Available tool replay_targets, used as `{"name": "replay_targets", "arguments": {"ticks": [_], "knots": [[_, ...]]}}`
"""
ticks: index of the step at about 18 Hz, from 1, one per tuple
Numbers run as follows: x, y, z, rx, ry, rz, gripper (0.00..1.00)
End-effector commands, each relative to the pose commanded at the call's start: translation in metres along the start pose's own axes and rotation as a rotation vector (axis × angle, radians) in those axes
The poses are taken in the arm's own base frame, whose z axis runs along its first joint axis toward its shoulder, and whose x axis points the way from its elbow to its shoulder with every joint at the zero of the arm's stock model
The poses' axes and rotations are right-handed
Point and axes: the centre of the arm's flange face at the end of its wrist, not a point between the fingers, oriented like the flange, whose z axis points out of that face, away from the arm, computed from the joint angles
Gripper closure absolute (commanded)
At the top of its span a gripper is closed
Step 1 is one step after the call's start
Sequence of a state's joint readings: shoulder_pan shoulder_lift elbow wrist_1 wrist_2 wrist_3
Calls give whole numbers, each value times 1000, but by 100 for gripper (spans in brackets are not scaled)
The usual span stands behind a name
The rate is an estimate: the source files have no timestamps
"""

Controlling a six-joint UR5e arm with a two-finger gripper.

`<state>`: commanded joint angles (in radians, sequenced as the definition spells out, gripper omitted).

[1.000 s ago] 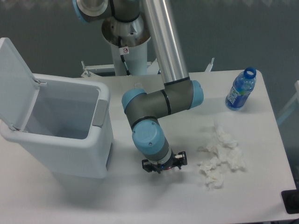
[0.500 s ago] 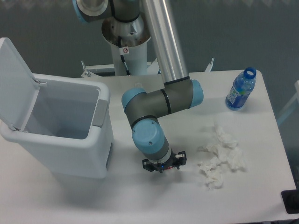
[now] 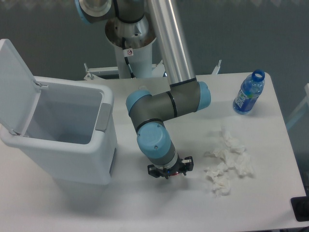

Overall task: Pick up the cans
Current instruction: 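Lift the held red safety glasses up off the table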

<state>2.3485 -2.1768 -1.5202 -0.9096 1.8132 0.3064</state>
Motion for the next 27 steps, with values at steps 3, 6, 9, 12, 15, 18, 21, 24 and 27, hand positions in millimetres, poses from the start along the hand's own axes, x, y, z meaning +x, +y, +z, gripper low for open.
{"name": "replay_targets", "arguments": {"ticks": [3, 6, 9, 12, 15, 18, 21, 24, 27], "knots": [[-11, 2, -12, 14, -7, 90, 49], [-25, 6, -38, 47, -23, 142, 50], [-42, 10, -68, 88, -44, 196, 50], [-43, 17, -98, 138, -28, 283, 49], [-44, 25, -122, 164, -2, 354, 50], [-48, 30, -147, 248, 52, 417, 50], [-50, 33, -159, 345, 144, 486, 50], [-52, 41, -170, 335, 153, 520, 50], [-62, 51, -178, 319, 161, 561, 51]]}}
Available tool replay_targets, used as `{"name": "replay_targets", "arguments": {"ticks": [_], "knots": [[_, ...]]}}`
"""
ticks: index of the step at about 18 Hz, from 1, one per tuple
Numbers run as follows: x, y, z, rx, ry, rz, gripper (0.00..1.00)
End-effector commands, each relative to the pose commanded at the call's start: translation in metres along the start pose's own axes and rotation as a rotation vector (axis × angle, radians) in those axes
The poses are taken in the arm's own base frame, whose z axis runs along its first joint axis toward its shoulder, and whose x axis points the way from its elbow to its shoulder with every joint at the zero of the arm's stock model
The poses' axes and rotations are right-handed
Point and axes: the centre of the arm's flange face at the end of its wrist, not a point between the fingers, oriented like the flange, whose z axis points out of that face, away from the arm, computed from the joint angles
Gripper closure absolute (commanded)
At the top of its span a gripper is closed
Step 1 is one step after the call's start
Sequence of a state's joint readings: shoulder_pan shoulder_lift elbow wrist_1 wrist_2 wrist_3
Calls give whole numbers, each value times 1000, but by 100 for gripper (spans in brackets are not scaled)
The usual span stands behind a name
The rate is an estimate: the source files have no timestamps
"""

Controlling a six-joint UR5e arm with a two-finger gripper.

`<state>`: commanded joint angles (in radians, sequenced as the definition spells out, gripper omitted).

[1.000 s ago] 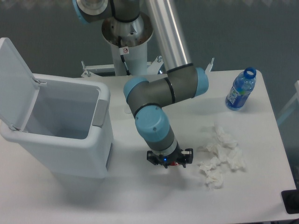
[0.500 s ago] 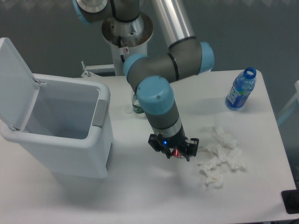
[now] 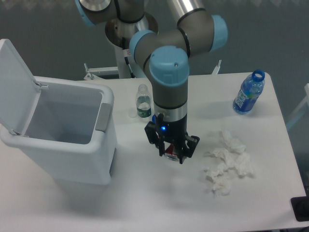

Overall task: Pick up the cans
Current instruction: 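Lift the held red safety glasses up off the table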

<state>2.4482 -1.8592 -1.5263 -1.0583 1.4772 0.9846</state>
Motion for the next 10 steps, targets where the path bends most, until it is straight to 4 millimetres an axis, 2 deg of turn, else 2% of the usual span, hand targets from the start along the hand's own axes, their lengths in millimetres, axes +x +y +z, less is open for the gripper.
{"name": "replay_targets", "arguments": {"ticks": [4, 10], "knots": [[-6, 14, -7, -29, 34, 57, 52], [-6, 18, -12, -29, 31, 52, 52]]}}
